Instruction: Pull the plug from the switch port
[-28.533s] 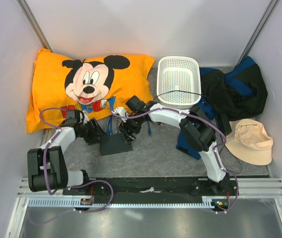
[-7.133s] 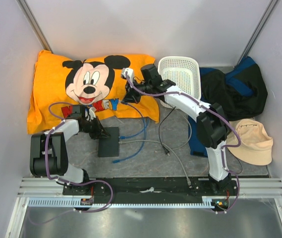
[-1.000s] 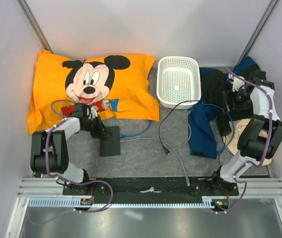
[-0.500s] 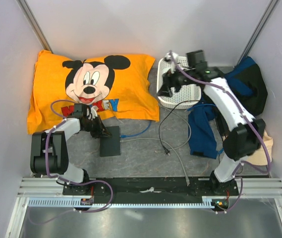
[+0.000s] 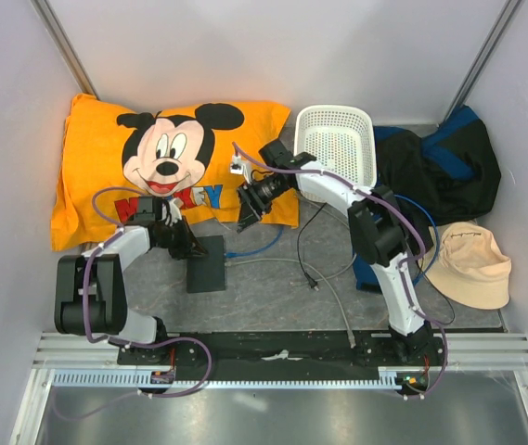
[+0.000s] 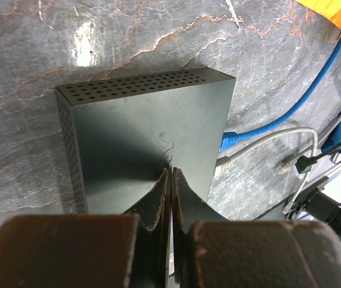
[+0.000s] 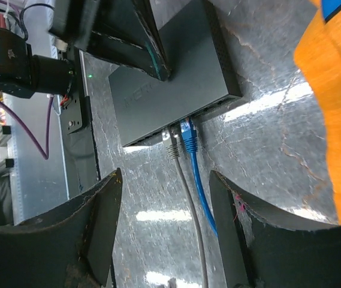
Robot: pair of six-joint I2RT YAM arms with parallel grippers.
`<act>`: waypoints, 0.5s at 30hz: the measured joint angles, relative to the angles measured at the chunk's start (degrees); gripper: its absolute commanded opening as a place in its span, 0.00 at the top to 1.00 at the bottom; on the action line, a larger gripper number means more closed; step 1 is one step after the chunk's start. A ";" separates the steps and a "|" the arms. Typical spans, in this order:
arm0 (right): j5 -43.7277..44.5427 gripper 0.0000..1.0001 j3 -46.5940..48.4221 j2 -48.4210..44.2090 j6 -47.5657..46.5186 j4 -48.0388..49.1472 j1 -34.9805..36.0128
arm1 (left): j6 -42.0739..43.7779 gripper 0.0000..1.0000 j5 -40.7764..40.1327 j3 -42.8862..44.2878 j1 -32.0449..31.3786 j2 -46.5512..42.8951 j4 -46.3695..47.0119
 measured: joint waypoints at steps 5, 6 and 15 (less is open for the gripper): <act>-1.18 0.33 -0.02 3.54 2.60 1.05 1.57 | 0.00 0.95 -0.76 -1.25 0.44 -1.53 0.94; -1.22 0.31 -0.02 3.85 2.89 1.29 1.88 | 0.00 0.95 -0.76 -1.40 0.59 -1.70 1.03; -0.28 0.30 0.00 5.84 4.35 2.82 4.81 | 0.00 0.98 -0.96 -1.84 1.16 -2.43 1.25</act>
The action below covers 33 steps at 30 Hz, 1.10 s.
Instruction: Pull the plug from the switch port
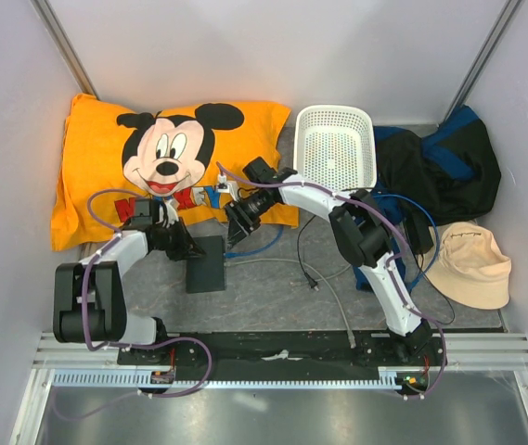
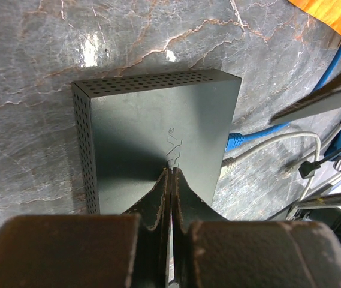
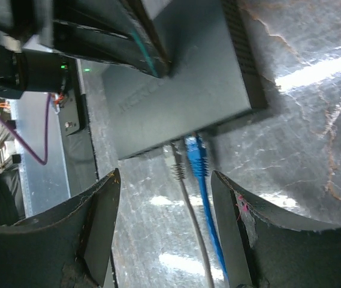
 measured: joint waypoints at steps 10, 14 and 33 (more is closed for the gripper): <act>1.33 0.31 -0.02 2.27 0.44 0.61 -0.17 | 0.31 0.98 0.20 -3.61 0.92 -8.39 -2.97; 1.25 0.32 -0.02 3.61 1.01 1.05 -0.13 | 0.17 0.98 3.13 -4.02 0.92 -8.76 -2.86; -7.13 0.37 2.75 9.07 8.83 5.73 1.05 | -2.21 0.98 3.91 -3.65 1.42 -2.60 -3.39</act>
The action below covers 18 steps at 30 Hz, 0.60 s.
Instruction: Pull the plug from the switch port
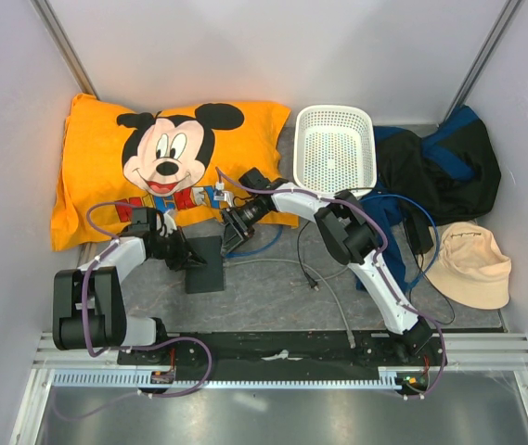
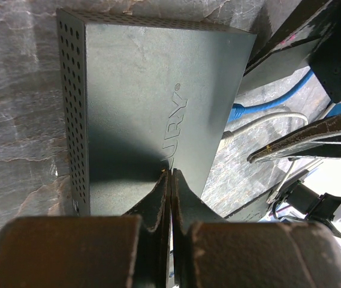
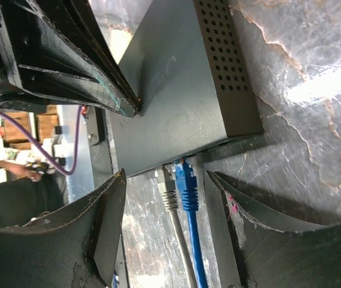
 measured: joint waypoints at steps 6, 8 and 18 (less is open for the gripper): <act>-1.64 0.38 0.26 0.83 1.36 0.79 -0.02 | -0.02 0.98 0.02 0.00 0.04 0.00 0.02; -2.29 0.38 0.28 1.14 1.77 1.07 -0.09 | 0.00 0.98 0.02 0.00 0.04 0.00 0.02; -2.49 0.39 0.28 1.31 2.49 1.40 -0.20 | -0.02 0.98 0.07 0.00 0.04 0.02 0.02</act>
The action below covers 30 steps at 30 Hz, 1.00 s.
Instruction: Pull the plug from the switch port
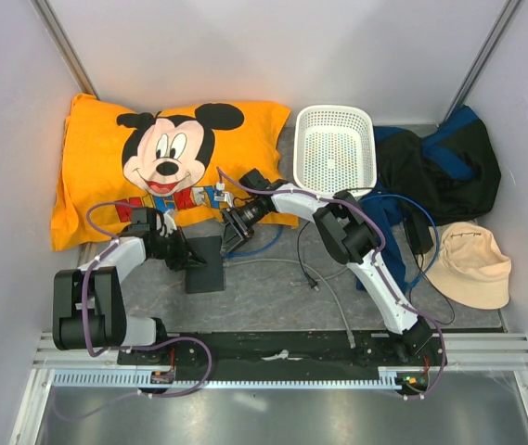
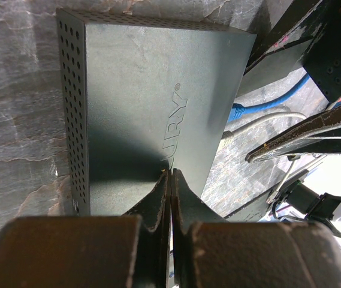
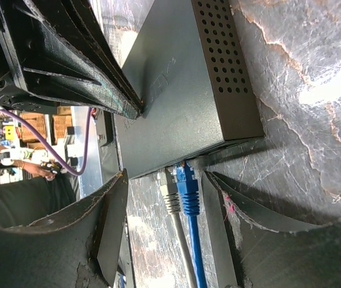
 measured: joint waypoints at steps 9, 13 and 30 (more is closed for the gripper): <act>-0.50 0.40 -0.33 0.26 0.44 0.72 -0.07 | 0.02 0.98 0.20 0.00 0.04 0.13 0.04; -2.78 0.43 -0.17 1.22 0.96 1.09 -0.07 | 0.02 0.98 0.28 0.00 0.04 0.17 0.07; -3.85 0.59 0.42 3.02 2.91 2.27 -0.48 | 0.00 0.98 1.11 0.00 -0.02 0.74 0.52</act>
